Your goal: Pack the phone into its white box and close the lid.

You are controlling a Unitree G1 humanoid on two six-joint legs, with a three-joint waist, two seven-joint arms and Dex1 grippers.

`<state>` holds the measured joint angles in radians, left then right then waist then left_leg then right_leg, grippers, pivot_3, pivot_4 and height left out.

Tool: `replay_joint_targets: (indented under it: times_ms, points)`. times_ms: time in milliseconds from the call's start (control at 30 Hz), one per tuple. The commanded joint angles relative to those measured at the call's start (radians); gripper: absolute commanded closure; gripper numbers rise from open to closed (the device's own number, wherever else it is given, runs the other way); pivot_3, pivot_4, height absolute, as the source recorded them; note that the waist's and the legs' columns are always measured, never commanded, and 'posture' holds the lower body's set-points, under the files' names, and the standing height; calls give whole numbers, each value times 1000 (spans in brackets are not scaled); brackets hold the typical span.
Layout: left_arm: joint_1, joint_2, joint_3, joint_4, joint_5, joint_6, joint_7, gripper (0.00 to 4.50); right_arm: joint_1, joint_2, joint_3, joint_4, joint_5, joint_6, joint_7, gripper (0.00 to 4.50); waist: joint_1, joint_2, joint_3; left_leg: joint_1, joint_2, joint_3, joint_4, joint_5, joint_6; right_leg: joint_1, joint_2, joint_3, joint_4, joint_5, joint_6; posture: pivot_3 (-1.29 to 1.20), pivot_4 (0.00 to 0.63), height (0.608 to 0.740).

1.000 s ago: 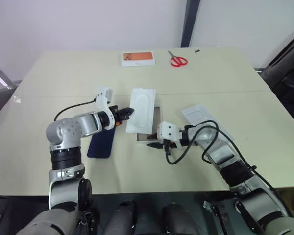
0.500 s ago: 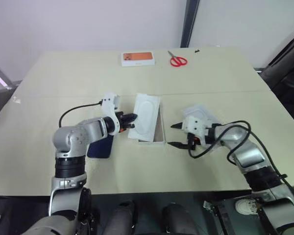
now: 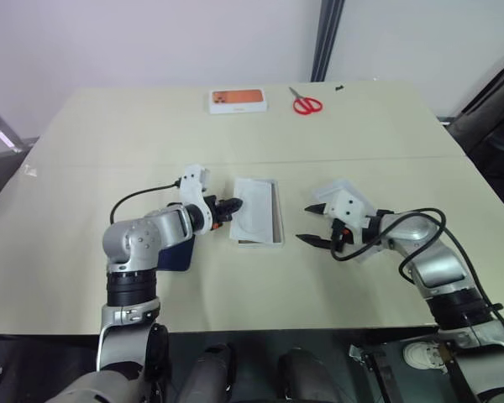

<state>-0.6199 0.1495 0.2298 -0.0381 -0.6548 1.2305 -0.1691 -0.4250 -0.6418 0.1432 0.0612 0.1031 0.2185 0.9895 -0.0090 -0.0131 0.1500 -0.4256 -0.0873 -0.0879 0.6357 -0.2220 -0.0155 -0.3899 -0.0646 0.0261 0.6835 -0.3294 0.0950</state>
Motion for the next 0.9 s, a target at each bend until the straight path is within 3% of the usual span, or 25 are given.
replay_joint_targets:
  times_ms: [33, 267, 367, 533, 800, 900]
  points:
    - [-23, 1, 15, -41, -19, -12, -9, 1774, -20, 15, -7, -37, 12, -13, -7, 920, -2, 0, 0, 0, 0, 0, 0, 0, 0, 0, 0, 0, 0, 0, 0, 0, 150, 734]
    - [7, 81, -42, -119, 0, -81, -92, 1774, -90, 91, -16, -47, 51, 21, -31, 920, -6, 0, 0, 0, 0, 0, -2, 0, -1, -1, 0, 0, 0, 0, 0, 0, 150, 734]
    - [52, 137, -63, -162, 9, -192, -191, 1702, -119, 129, 15, -52, 39, 31, -50, 1773, -5, 0, 0, 0, 0, 0, -2, 0, -1, -1, 0, 0, 0, 0, 0, 0, 150, 734]
    - [156, 296, -109, -173, 126, -467, -368, 1702, -167, 218, 85, -27, -17, 21, -110, 4278, -6, 0, 0, 0, 1, 0, -3, 1, -2, -2, 0, 1, 0, 0, 0, 0, 150, 734]
    - [294, 447, -100, -54, 277, -910, -585, 1702, -254, 253, 254, 110, -208, 34, -150, 4399, -1, 1, 0, 0, 0, 0, -4, 1, -2, -3, -1, 0, -1, 0, -1, 0, 150, 734]
    - [339, 460, -80, -53, 239, -932, -644, 1702, -287, 260, 285, 138, -227, 57, -117, 4399, -4, 1, 1, 0, 0, 0, -5, 1, -2, -3, -1, 0, -1, 0, -1, 0, 150, 734]
